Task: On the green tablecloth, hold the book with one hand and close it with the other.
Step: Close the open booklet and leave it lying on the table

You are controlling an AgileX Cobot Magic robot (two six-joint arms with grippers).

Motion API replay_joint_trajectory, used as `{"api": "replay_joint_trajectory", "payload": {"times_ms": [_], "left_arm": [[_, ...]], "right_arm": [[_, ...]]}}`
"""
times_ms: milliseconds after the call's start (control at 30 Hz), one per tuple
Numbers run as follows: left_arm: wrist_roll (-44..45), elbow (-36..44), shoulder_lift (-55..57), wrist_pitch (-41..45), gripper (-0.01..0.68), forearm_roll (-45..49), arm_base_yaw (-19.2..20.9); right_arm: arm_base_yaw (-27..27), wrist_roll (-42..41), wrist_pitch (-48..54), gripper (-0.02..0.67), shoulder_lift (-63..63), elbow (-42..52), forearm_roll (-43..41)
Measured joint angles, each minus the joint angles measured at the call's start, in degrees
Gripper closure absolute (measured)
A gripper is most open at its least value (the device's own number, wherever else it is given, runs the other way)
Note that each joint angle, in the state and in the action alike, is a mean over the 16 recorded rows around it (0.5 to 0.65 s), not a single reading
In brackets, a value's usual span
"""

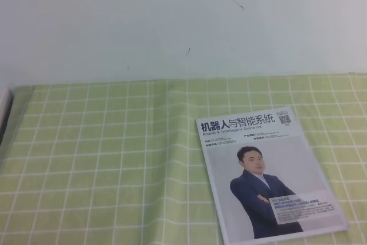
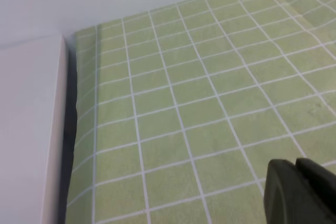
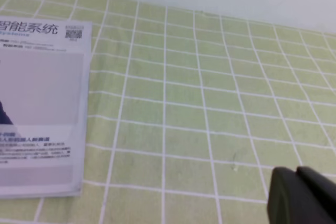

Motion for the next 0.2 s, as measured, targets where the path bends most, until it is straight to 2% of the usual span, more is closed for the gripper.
{"api": "replay_joint_trajectory", "payload": {"times_ms": [200], "left_arm": [[0.00, 0.00, 0.00, 0.01, 0.676, 0.00, 0.00]], "right_arm": [[0.00, 0.00, 0.00, 0.652, 0.00, 0.00, 0.00]]}}
